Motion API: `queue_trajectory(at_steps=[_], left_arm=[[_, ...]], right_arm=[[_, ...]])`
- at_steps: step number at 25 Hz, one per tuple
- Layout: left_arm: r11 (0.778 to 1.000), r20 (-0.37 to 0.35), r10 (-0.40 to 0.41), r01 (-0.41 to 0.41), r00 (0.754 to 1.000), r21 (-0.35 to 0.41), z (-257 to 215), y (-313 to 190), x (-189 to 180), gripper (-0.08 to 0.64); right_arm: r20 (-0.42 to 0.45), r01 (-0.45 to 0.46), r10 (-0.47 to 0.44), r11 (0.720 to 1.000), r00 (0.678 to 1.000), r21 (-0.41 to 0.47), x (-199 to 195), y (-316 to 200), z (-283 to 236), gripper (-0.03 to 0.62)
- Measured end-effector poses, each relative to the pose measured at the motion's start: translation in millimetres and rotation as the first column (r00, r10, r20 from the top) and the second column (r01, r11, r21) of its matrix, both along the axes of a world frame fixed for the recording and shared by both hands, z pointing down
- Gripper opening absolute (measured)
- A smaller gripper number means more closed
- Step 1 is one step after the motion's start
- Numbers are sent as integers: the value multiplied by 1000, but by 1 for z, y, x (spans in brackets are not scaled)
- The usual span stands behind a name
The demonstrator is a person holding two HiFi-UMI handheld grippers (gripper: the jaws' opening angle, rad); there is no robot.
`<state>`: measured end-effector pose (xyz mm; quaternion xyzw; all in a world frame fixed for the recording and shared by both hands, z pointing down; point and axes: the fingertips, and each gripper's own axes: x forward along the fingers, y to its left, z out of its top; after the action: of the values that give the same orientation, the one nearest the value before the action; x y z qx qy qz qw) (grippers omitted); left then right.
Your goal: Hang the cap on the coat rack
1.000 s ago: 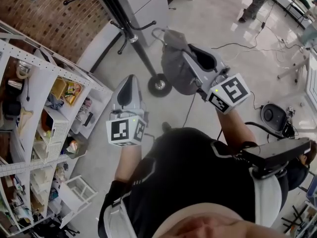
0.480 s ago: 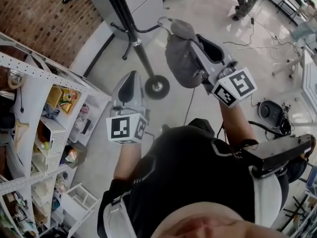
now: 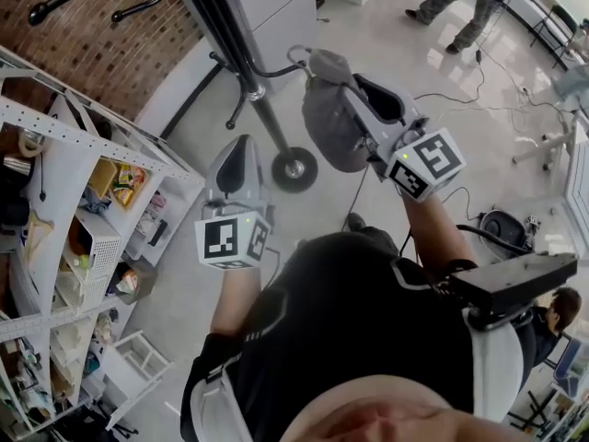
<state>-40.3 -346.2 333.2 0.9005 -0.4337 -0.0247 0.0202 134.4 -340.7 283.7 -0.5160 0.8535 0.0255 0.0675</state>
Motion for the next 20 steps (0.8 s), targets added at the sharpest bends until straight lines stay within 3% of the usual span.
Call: queue_trajectory(at_steps=[10, 20], left_arm=[[990, 7, -141, 141, 990, 6, -5, -15, 8, 18], [977, 36, -213, 213, 976, -13, 10, -14, 11, 18]], right_arm=[[4, 122, -122, 992, 992, -36, 12, -47, 16, 87], [5, 163, -163, 981, 987, -102, 20, -77, 63, 87]])
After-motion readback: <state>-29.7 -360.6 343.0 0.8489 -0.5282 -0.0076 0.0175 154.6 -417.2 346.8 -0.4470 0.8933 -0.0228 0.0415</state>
